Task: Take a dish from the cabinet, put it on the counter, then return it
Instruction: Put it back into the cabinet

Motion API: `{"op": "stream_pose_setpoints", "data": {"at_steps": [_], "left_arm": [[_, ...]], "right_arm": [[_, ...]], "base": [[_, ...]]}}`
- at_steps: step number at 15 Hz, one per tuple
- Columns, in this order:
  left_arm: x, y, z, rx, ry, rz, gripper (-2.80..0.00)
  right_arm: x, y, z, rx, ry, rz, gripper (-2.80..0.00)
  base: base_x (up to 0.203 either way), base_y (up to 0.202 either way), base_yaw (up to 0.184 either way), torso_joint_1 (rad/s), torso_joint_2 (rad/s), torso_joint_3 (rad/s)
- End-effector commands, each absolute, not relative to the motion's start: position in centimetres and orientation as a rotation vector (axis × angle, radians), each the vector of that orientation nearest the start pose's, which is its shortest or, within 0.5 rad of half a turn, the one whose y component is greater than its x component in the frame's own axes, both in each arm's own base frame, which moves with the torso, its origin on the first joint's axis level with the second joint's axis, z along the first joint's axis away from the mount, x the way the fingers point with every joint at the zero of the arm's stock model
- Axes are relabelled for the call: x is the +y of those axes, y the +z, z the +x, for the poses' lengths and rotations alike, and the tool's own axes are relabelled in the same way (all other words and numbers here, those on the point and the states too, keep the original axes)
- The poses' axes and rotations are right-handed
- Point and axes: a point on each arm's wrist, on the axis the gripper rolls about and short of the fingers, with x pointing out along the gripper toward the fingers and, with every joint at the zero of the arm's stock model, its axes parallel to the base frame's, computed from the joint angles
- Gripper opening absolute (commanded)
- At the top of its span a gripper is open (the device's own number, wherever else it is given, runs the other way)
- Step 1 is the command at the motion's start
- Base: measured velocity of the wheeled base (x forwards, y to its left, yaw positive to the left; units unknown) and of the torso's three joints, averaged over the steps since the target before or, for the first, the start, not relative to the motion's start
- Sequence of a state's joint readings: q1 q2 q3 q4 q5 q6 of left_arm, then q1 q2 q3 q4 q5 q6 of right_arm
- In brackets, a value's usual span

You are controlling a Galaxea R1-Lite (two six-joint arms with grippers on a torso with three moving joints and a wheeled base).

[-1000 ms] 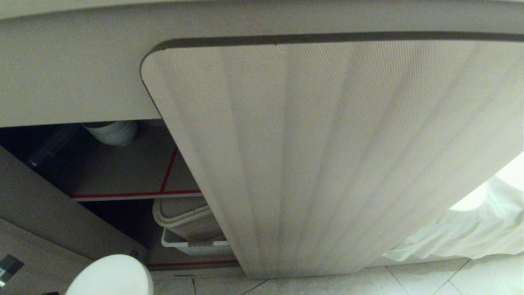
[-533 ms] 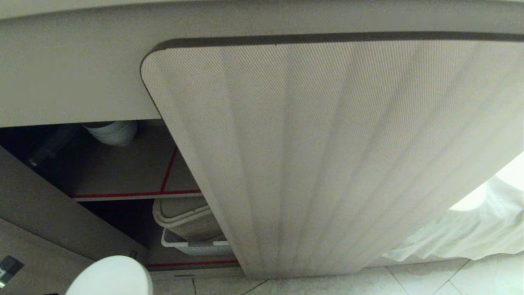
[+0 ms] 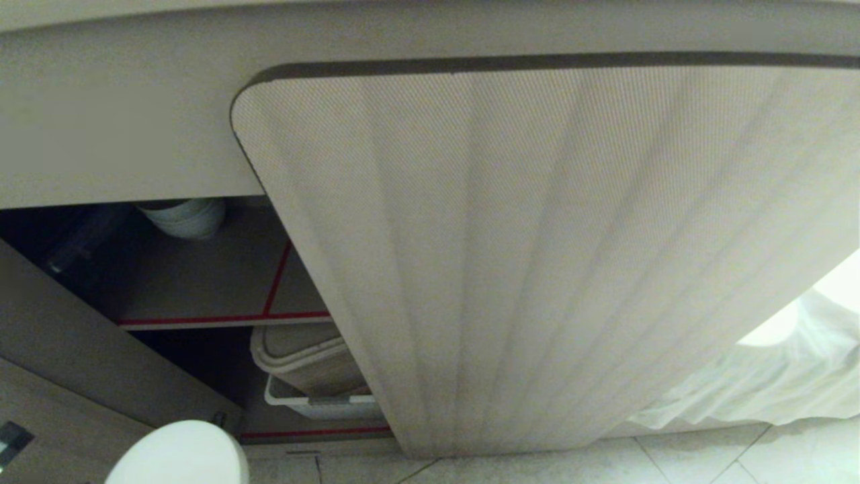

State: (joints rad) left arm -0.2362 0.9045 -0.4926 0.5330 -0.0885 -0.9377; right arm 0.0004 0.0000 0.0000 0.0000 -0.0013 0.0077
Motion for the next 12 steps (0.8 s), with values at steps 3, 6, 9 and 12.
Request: {"op": "stream_pose_setpoints", "data": {"at_steps": [3, 6, 9, 12], "left_arm": [[-1.7, 15.2, 6.1, 1.006, 0.168, -0.796, -2.8], [-1.7, 15.2, 6.2, 1.006, 0.174, -0.804, -2.8], [-1.7, 15.1, 6.5, 1.013, 0.199, -0.831, -2.8], [-1.9, 15.1, 7.2, 1.01, 0.23, -0.87, -2.8]], "right_arm": [[0.0, 7.5, -2.3, 0.0, -0.002, 0.008, -2.8], [0.0, 7.6, -2.3, 0.001, -0.001, 0.008, -2.8], [0.0, 7.5, -2.3, 0.0, 0.0, 0.008, -2.8], [0.0, 7.5, -2.3, 0.0, 0.0, 0.008, -2.8]], "base": [[0.0, 0.0, 0.0, 0.0, 0.0, 0.0], [0.0, 0.0, 0.0, 0.0, 0.0, 0.0], [0.0, 0.0, 0.0, 0.0, 0.0, 0.0], [0.0, 0.0, 0.0, 0.0, 0.0, 0.0]]}}
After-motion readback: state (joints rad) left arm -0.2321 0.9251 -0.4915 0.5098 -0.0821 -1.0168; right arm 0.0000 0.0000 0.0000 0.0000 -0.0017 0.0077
